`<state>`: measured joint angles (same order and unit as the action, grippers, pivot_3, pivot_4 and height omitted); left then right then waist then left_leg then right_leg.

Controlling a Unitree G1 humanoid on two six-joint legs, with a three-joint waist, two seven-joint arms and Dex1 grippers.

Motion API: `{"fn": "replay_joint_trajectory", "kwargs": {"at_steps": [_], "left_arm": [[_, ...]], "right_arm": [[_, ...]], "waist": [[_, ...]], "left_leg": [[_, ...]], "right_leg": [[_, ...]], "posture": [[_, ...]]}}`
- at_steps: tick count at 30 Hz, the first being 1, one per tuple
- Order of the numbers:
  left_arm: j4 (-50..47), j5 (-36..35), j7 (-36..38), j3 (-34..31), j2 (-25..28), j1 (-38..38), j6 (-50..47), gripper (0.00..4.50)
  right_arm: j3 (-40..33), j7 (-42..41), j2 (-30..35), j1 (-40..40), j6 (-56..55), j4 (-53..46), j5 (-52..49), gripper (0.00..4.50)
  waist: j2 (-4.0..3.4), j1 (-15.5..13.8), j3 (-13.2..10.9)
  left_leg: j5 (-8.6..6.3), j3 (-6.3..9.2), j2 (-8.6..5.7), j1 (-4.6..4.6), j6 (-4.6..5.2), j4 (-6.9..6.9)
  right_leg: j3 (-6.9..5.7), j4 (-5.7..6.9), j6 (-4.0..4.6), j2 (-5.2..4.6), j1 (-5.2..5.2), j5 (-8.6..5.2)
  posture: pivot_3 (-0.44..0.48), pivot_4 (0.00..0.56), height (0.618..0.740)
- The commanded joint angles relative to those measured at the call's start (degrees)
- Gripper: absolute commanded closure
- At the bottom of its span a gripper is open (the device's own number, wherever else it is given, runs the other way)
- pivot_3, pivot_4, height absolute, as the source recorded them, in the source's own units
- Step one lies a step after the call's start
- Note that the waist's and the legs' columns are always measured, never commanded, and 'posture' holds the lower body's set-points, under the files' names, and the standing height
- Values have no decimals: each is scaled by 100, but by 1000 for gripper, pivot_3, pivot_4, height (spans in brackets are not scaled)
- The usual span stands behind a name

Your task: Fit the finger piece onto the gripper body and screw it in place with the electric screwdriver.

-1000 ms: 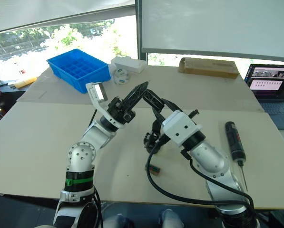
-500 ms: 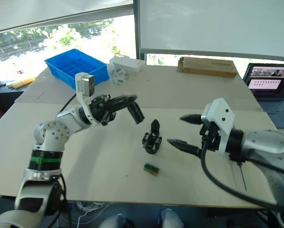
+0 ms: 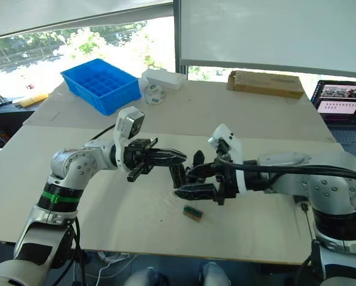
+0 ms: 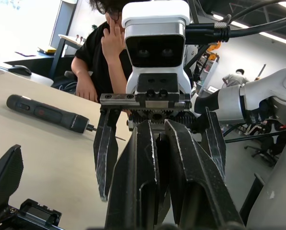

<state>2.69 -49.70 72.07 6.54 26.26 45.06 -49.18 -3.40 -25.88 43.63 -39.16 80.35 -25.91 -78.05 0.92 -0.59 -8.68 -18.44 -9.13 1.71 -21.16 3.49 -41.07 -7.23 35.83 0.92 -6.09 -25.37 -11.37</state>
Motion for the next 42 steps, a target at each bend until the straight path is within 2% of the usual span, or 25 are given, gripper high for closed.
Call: {"fn": "replay_joint_trajectory", "kwargs": {"at_steps": [1, 11, 14, 23, 24, 29, 35, 38, 40, 42], "left_arm": [[-181, -83, 59, -138, 12, 30, -89, 4500], [-287, -54, -55, -212, -71, -153, -92, 4500], [-291, -33, -50, -223, -45, -172, -94, 4500], [-374, -12, 105, -178, 65, -219, -137, 4500], [-379, -4, 126, -175, 70, -227, -130, 4500], [-403, -56, 170, -120, 231, -220, -475, 4500], [-392, 9, 119, -311, 172, -273, -179, 1726], [-289, 296, 268, -377, 178, -362, 446, 197], [71, 1223, 599, -150, 303, -487, 1940, 0], [772, 1855, 906, -127, 367, -503, 3188, 0]], "right_arm": [[13, 270, -123, -251, -47, 8, -321, 31], [338, 995, -472, -393, -108, 116, -715, 31], [343, 1073, -440, -369, -145, 79, -783, 791], [317, 1064, -362, -298, -275, -56, -813, 3957], [319, 1052, -357, -281, -283, -68, -805, 4086], [274, 804, -262, -37, -411, -294, -648, 4085], [54, 452, -173, 312, -783, -498, -690, 4086], [-123, 196, 5, 663, -994, -724, -484, 4086], [-365, -243, 141, 1070, -1327, -969, -206, 4086], [-497, -902, 472, 1557, -1727, -1239, 382, 4086]], "waist": [[0, 8, 0], [-1, 29, 0], [-1, 34, 0], [-1, 51, 0], [-1, 55, 0], [-1, 54, 0], [-1, 58, -1], [-1, 38, -1], [-1, 11, 0], [-1, -6, 0]], "left_leg": [[0, -1, 0, 0, 0, 0], [1, -2, 0, 2, -2, -5], [1, -2, 0, 2, -2, -2], [1, -4, 1, 3, -2, -1], [1, -4, 1, 4, -2, -1], [1, -4, 1, 3, -2, -1], [1, -4, 1, 3, -2, 0], [1, -3, 1, 4, -2, -1], [1, -4, 1, 3, -2, 1], [1, -9, -1, 7, -2, 6]], "right_leg": [[1, 1, -1, 1, 0, 0], [1, 8, -2, 2, 1, 0], [1, 6, -2, 3, 0, 0], [2, 6, -2, 4, 0, 0], [2, 7, -2, 4, 0, 0], [2, 6, -3, 4, 1, 0], [2, 4, -3, 6, -1, -1], [2, 4, -4, 4, 3, -1], [2, 1, -4, 4, 2, -1], [-1, -1, -3, 8, 2, -1]], "posture": [[0, 150, 740], [0, 150, 740], [0, 150, 740], [0, 150, 740], [0, 150, 740], [0, 150, 740], [0, 150, 740], [0, 150, 740], [0, 150, 740], [0, 150, 740]]}}
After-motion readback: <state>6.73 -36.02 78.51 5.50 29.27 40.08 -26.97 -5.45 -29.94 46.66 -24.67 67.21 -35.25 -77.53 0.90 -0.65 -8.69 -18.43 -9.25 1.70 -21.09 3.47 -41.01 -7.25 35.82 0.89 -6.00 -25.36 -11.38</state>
